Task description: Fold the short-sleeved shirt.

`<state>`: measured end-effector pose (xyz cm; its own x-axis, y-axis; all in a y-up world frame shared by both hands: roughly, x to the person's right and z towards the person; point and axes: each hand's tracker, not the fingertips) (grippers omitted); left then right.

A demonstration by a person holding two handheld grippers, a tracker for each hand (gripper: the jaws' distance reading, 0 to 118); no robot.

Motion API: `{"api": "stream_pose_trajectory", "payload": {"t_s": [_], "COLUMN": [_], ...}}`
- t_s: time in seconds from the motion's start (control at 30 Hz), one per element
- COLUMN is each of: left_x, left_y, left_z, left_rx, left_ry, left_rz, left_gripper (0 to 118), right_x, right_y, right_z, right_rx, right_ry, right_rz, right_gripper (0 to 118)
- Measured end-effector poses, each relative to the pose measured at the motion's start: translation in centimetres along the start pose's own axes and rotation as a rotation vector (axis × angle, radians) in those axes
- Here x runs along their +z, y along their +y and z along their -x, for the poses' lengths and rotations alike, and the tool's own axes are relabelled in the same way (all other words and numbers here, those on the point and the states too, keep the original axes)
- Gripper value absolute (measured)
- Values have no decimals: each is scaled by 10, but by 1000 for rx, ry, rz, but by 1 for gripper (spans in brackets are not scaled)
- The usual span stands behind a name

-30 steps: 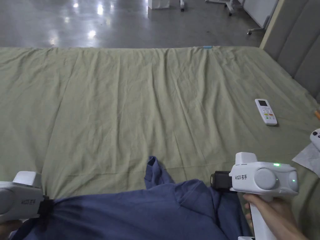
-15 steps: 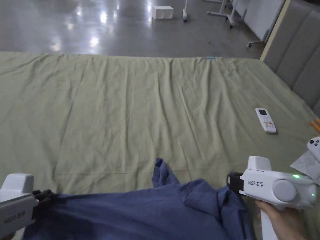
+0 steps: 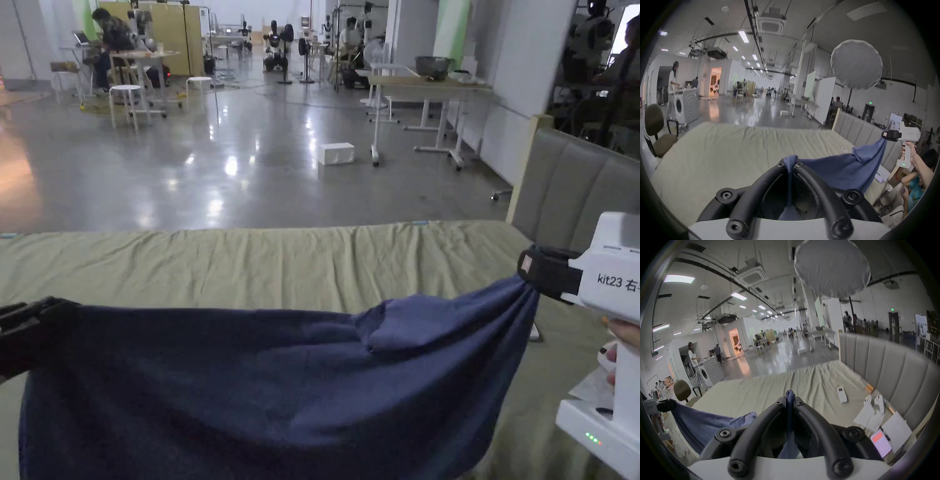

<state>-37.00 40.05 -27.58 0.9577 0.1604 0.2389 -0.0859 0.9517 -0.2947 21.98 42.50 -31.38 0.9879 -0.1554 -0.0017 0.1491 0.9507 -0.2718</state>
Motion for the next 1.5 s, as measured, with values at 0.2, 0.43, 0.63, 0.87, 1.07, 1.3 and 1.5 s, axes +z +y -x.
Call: {"api": "stream_pose_trajectory", "payload": {"t_s": [0.2, 0.43, 0.63, 0.87, 1.07, 1.3, 1.5], "left_x": [30, 64, 79, 76, 68, 47, 24], "left_y": [71, 138, 174, 188, 184, 180, 181], "left_z": [12, 9, 8, 17, 21, 28, 37], "left_rx": [-41, -92, -84, -50, -30, -7, -5], "left_ry": [49, 129, 153, 168, 176, 161, 178], "left_rz": [-140, -267, -330, -345, -343, -325, -302], "left_gripper": [4, 4, 4, 4, 4, 4, 4], "right_x": [24, 50, 61, 70, 60, 45, 13], "right_y": [84, 171, 213, 225, 223, 224, 229], "right_z": [32, 63, 82, 92, 98, 102, 104], "right_rx": [94, 149, 208, 219, 216, 246, 249], "right_ry": [-13, -68, -93, -124, -38, -50, -57], "right_rz": [-130, -274, -349, -390, -382, -375, -354], "right_gripper": [7, 7, 7, 7, 7, 7, 7]}}
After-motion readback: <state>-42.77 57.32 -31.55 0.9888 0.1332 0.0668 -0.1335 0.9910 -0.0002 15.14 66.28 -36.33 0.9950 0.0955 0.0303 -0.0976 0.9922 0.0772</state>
